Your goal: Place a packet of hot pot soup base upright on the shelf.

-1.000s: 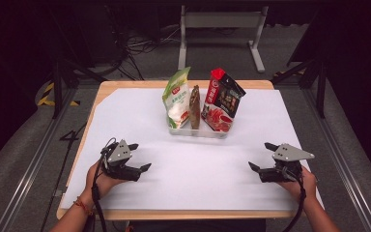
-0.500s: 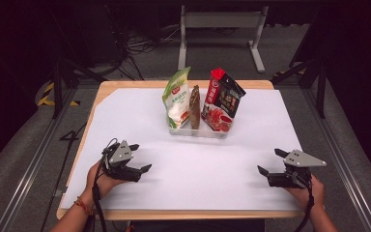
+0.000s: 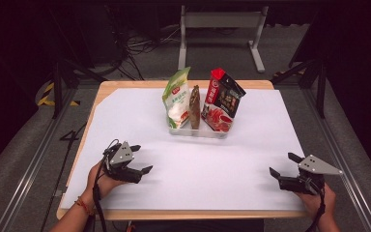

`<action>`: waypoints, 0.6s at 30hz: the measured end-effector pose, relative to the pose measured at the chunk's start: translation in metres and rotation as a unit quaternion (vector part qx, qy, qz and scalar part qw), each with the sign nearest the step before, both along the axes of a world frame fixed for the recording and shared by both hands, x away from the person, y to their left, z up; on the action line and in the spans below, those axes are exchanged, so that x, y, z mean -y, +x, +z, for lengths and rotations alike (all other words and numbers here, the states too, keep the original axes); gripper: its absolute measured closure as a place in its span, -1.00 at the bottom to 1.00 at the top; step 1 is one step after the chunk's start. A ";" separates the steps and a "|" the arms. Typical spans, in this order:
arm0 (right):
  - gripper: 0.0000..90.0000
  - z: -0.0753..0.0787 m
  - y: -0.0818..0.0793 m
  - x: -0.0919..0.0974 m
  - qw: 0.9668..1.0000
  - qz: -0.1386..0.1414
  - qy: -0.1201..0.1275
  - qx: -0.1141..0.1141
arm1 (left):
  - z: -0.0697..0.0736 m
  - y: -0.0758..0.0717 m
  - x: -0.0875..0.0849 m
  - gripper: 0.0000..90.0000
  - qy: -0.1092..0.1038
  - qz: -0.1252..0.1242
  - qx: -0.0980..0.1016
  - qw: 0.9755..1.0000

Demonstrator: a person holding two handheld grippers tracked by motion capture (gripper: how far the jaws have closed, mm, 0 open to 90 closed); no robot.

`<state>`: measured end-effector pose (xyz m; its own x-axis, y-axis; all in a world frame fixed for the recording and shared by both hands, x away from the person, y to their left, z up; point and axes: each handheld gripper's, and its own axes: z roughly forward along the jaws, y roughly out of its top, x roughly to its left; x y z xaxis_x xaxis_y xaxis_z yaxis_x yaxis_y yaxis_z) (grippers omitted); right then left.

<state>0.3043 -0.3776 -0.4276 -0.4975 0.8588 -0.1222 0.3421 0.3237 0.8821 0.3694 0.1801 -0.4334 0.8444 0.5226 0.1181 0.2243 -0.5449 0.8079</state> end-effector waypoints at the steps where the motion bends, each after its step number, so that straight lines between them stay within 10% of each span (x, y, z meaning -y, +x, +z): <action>1: -0.72 0.000 -0.001 0.002 1.000 -0.003 0.003 0.001 | 0.000 0.000 0.000 -0.62 0.000 -0.001 0.000 1.000; 18: -0.71 0.003 -0.005 0.000 1.000 -0.006 0.006 0.013 | 0.000 -0.001 0.004 -0.62 0.004 -0.007 0.002 1.000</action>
<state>0.2994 -0.3777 -0.4250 -0.4836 0.8663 -0.1249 0.3229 0.3092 0.8945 0.3685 0.1756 -0.4334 0.8507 0.5104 0.1262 0.2134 -0.5546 0.8043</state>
